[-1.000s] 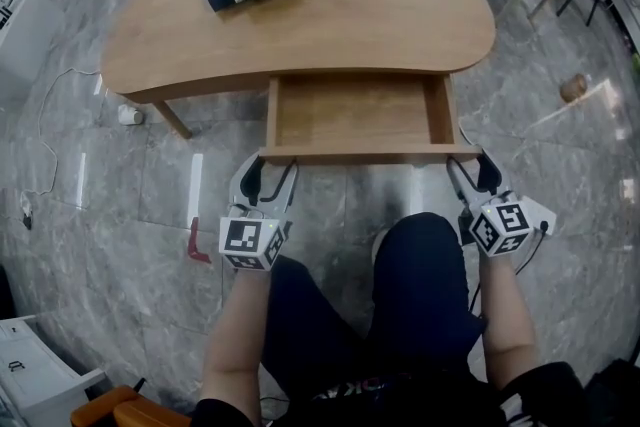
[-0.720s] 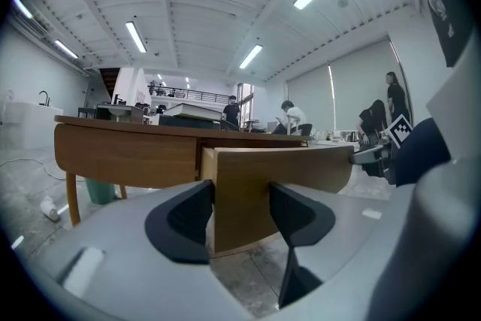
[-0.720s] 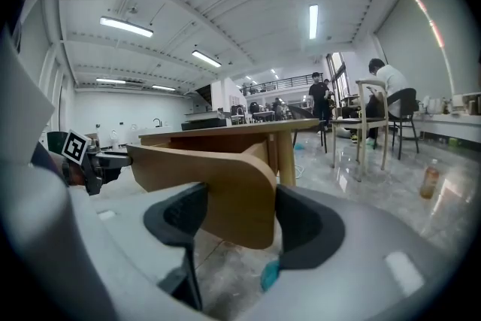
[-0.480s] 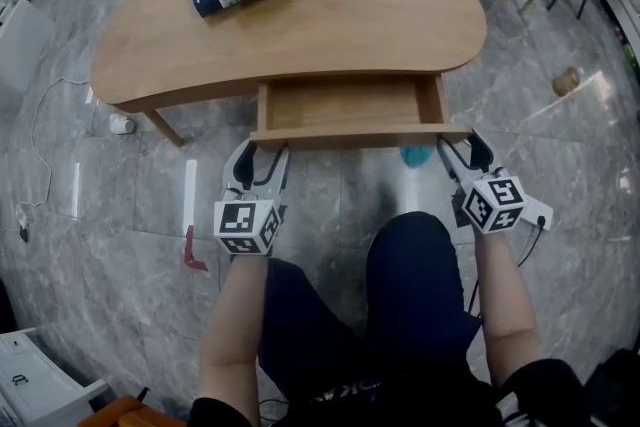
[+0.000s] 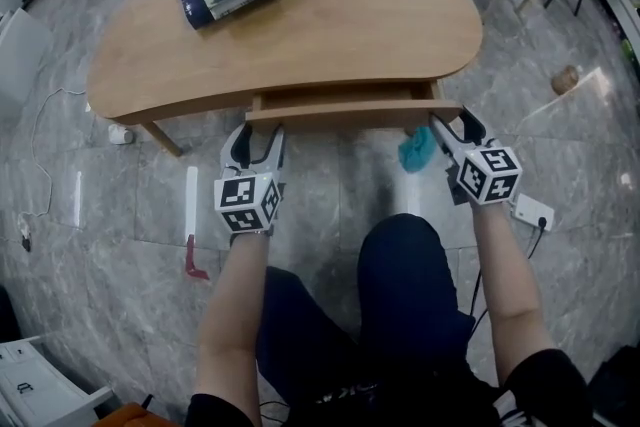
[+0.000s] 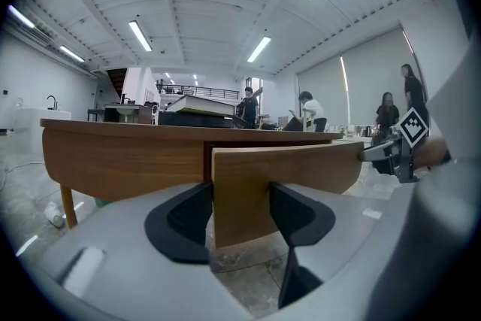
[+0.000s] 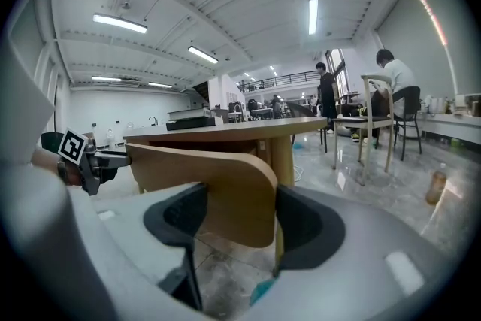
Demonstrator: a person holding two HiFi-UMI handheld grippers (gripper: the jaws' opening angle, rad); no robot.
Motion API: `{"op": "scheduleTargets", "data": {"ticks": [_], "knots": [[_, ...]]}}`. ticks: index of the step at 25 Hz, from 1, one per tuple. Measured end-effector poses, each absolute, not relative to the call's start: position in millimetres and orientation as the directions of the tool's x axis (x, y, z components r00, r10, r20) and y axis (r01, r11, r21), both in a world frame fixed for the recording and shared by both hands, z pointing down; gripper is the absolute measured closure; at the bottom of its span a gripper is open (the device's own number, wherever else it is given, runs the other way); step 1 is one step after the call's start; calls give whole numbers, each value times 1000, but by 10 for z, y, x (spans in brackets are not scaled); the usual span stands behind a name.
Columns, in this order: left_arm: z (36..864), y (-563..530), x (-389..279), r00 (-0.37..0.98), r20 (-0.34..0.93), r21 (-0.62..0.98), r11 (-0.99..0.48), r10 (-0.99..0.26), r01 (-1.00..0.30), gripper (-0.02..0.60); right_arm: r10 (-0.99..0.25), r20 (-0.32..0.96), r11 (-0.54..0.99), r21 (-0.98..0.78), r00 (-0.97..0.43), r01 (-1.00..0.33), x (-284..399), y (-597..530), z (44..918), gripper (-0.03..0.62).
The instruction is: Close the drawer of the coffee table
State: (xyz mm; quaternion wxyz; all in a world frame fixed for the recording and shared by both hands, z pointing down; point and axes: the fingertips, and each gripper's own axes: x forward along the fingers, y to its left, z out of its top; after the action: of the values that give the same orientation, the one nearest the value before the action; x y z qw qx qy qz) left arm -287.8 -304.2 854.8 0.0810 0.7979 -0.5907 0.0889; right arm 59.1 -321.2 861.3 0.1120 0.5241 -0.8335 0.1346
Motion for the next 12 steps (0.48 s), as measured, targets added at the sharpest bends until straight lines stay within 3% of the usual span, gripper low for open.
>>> {"op": "scheduleTargets", "data": {"ticks": [12], "knots": [[8553,-3588,-2884,137,281,-7,-145,-950,-989,341,-897,340,264,-99,-281,-960,597,-3764,8603,307]]}}
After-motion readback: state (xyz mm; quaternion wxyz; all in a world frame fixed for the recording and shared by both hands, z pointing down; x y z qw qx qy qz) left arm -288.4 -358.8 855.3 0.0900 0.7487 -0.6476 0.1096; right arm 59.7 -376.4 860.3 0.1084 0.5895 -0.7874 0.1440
